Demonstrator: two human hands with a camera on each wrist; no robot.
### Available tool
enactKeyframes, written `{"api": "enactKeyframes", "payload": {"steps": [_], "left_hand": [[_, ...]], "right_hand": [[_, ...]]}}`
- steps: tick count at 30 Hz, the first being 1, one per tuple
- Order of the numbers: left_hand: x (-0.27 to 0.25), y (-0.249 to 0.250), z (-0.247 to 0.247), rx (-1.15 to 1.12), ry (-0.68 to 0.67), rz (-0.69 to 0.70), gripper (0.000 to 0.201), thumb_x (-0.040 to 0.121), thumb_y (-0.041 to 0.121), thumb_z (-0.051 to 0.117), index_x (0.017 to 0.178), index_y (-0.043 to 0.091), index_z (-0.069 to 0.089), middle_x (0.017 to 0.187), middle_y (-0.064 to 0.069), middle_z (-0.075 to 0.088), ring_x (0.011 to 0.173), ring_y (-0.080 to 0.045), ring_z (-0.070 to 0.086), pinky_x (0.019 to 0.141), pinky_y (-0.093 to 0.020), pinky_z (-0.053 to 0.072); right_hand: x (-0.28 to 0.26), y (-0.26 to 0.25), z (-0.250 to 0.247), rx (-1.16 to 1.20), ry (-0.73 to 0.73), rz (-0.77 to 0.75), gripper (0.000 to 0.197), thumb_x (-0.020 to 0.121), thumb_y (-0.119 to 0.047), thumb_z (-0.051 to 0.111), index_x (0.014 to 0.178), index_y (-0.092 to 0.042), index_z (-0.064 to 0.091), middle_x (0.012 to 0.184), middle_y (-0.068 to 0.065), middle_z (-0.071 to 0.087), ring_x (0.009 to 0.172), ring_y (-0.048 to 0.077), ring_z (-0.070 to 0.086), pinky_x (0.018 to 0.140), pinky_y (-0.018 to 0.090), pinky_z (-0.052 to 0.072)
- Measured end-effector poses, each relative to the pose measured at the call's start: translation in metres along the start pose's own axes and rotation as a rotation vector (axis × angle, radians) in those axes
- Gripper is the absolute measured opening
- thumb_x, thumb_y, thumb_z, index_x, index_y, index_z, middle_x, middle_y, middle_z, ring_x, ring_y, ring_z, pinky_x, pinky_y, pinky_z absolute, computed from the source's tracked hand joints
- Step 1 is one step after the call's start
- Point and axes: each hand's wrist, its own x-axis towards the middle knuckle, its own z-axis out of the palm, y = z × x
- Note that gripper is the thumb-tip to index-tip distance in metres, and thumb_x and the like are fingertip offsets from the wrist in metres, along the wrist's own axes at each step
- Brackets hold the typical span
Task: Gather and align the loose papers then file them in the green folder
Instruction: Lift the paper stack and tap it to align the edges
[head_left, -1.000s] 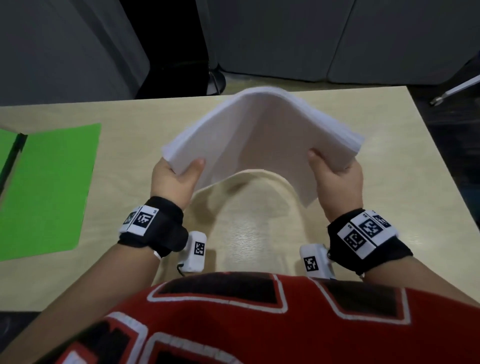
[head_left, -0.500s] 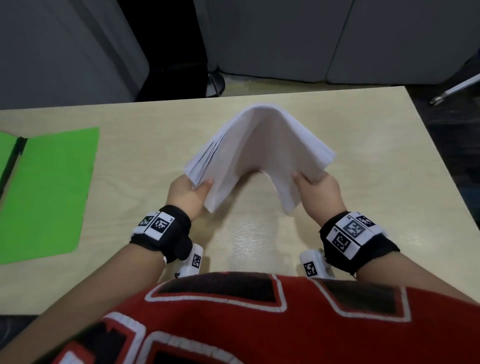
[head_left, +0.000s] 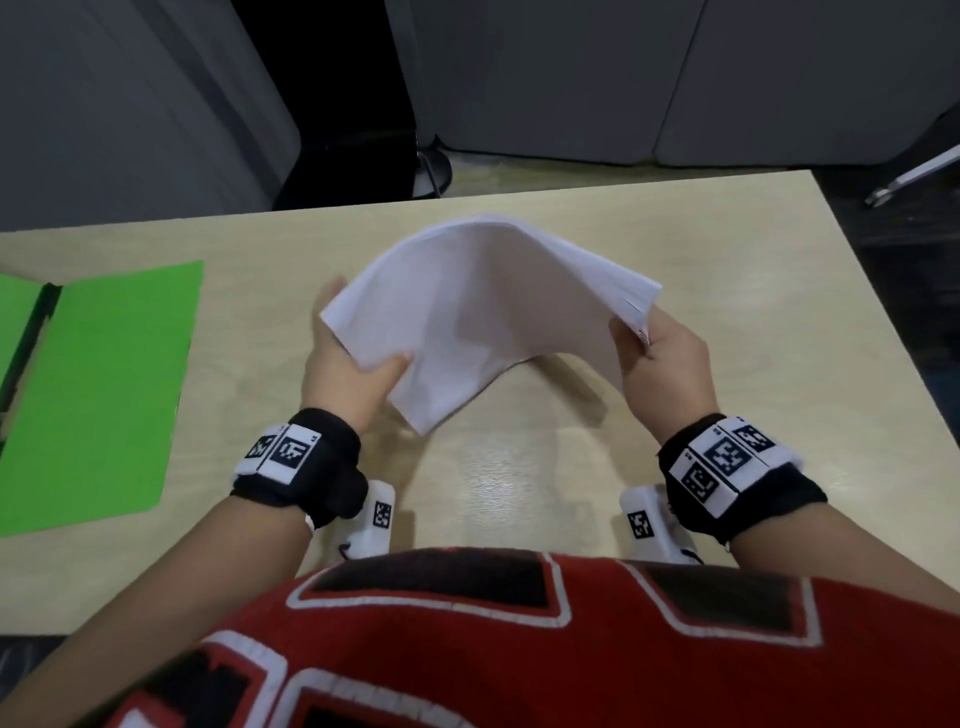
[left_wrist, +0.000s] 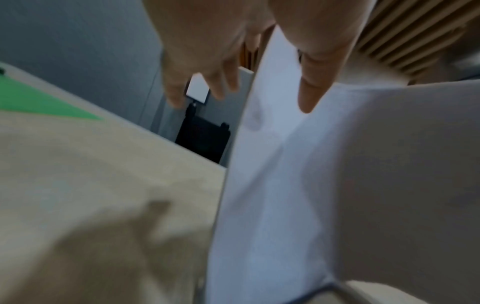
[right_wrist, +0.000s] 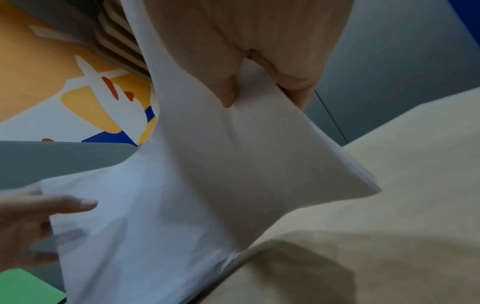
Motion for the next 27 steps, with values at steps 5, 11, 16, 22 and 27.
{"api": "enactKeyframes", "payload": {"steps": [5, 11, 16, 22, 27], "left_hand": [[-0.001, 0.034, -0.007, 0.442, 0.139, 0.417, 0.097, 0.066, 0.027, 0.077, 0.145, 0.035, 0.021, 0.159, -0.004, 0.012, 0.148, -0.028, 0.011, 0.115, -0.062, 0.012], [-0.009, 0.062, 0.006, 0.451, -0.083, 0.745, 0.040, 0.078, 0.009, 0.054, 0.111, 0.029, 0.061, 0.123, 0.003, 0.065, 0.128, -0.025, 0.049, 0.113, -0.058, 0.019], [-0.008, 0.059, 0.008, 0.257, -0.040, 0.729, 0.024, 0.082, 0.005, 0.048, 0.093, 0.016, 0.066, 0.091, 0.000, 0.068, 0.086, -0.020, 0.060, 0.077, -0.030, 0.046], [-0.006, 0.049, -0.003, -0.028, 0.001, 0.507, 0.022, 0.089, 0.014, 0.053, 0.082, 0.034, 0.059, 0.075, 0.023, 0.064, 0.073, 0.004, 0.056, 0.071, -0.020, 0.044], [-0.010, 0.047, -0.006, -0.259, -0.033, 0.358, 0.028, 0.089, 0.009, 0.055, 0.089, 0.036, 0.061, 0.078, 0.028, 0.069, 0.077, 0.008, 0.061, 0.076, -0.014, 0.047]], "right_hand": [[0.000, -0.007, -0.005, -0.028, -0.043, -0.174, 0.052, 0.080, 0.008, 0.048, 0.117, -0.022, 0.068, 0.099, -0.017, 0.061, 0.089, -0.001, 0.052, 0.075, 0.011, 0.037], [-0.006, -0.019, -0.002, -0.184, -0.110, -0.453, 0.055, 0.073, -0.002, 0.046, 0.117, -0.028, 0.066, 0.108, -0.003, 0.070, 0.100, 0.020, 0.062, 0.078, 0.027, 0.046], [-0.008, -0.016, -0.009, -0.152, -0.069, -0.354, 0.030, 0.083, -0.016, 0.050, 0.103, -0.029, 0.068, 0.099, -0.007, 0.071, 0.092, 0.016, 0.063, 0.073, 0.028, 0.047], [-0.006, 0.001, -0.017, -0.143, -0.015, -0.170, 0.015, 0.084, -0.031, 0.063, 0.093, -0.020, 0.058, 0.077, -0.002, 0.063, 0.074, 0.021, 0.057, 0.065, 0.034, 0.047], [-0.006, 0.000, -0.019, 0.280, 0.079, 0.003, 0.031, 0.078, -0.023, 0.071, 0.099, -0.030, 0.049, 0.075, -0.012, 0.064, 0.065, -0.001, 0.059, 0.063, 0.015, 0.045]]}}
